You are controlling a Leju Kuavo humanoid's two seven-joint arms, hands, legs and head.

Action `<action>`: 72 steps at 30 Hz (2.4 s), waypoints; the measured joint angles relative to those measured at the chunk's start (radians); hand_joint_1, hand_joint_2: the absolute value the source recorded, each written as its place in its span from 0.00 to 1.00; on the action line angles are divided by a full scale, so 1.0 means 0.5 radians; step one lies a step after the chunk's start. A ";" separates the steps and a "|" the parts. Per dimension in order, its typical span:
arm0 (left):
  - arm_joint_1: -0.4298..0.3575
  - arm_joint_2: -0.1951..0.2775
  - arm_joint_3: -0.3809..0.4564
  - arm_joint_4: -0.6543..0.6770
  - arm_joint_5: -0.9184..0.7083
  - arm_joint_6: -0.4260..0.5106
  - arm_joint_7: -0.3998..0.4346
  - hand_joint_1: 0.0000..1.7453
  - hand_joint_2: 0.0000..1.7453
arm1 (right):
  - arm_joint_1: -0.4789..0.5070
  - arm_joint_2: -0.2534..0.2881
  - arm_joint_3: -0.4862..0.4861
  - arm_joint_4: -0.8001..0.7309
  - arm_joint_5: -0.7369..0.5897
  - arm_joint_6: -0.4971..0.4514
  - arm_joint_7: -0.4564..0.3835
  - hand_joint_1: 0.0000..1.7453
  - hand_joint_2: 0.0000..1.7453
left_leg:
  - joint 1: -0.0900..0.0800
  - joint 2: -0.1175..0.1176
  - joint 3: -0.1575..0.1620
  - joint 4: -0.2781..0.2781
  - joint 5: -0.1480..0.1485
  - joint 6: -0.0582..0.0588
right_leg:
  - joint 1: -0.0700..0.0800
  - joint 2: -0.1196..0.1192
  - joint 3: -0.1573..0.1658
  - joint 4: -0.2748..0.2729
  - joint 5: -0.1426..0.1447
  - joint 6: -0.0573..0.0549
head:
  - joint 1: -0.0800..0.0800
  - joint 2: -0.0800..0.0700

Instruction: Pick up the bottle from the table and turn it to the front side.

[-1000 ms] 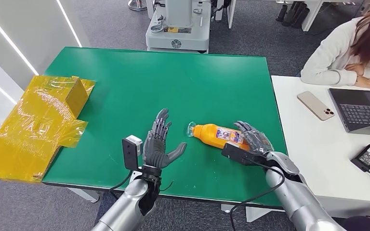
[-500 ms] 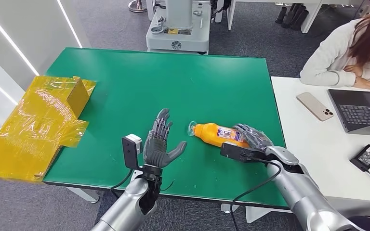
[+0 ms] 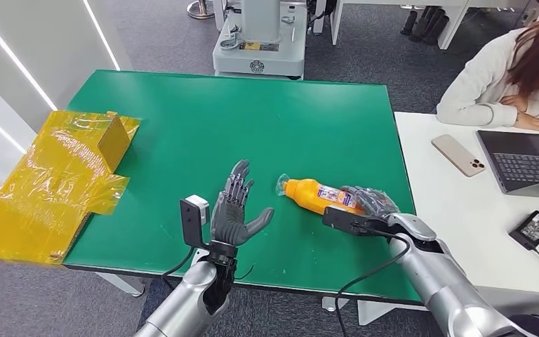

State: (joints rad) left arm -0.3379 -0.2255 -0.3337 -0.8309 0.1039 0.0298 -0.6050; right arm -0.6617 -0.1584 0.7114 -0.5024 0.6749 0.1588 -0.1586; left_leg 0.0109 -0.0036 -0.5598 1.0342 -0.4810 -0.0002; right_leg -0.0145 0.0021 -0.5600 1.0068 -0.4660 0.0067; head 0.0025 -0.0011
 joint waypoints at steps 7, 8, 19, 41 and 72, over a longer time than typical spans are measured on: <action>0.008 0.000 0.002 0.000 -0.020 -0.005 -0.003 0.00 1.00 | 0.089 0.015 -0.095 -0.034 -0.155 -0.236 -0.221 1.00 1.00 | 0.000 -0.001 -0.001 0.000 0.001 0.001 | 0.000 -0.001 0.000 0.000 0.000 0.000 | 0.001 0.000; 0.010 0.001 0.002 0.000 -0.023 -0.005 -0.003 0.00 1.00 | 0.116 0.017 -0.125 -0.054 -0.202 -0.262 -0.285 1.00 1.00 | 0.000 -0.001 -0.002 0.000 0.001 0.001 | 0.000 -0.001 0.000 0.000 0.000 0.000 | 0.001 0.000; 0.037 0.034 0.004 -0.071 -0.063 0.033 -0.006 0.00 1.00 | 0.513 0.123 -0.423 -0.476 -0.642 -0.506 -0.768 1.00 1.00 | 0.000 -0.003 -0.020 -0.001 0.001 0.000 | 0.000 -0.004 -0.019 0.003 0.000 -0.001 | 0.000 0.000; -0.331 0.095 0.052 0.257 0.117 -0.406 0.078 0.00 1.00 | 0.640 0.310 -0.644 -0.784 -0.855 -0.659 -0.967 1.00 1.00 | 0.000 -0.003 -0.025 -0.001 0.004 -0.002 | 0.000 -0.003 -0.027 0.007 0.001 -0.002 | 0.000 0.000; -0.804 0.035 0.131 0.637 0.248 -0.537 0.285 0.00 1.00 | 0.340 0.601 -0.469 -0.665 -0.792 -0.612 -0.871 1.00 1.00 | 0.000 -0.003 -0.030 -0.001 0.006 -0.004 | 0.000 -0.003 -0.033 0.012 0.002 -0.003 | 0.000 0.000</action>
State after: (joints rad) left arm -0.7400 -0.2078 -0.2682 -0.5123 0.2276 -0.2388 -0.4624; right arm -0.4917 0.1422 0.4767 -0.8349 0.2790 -0.1473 -0.5939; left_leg 0.0110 -0.0050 -0.5746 1.0338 -0.4780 -0.0024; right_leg -0.0144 0.0006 -0.5763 1.0126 -0.4652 0.0052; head 0.0025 -0.0011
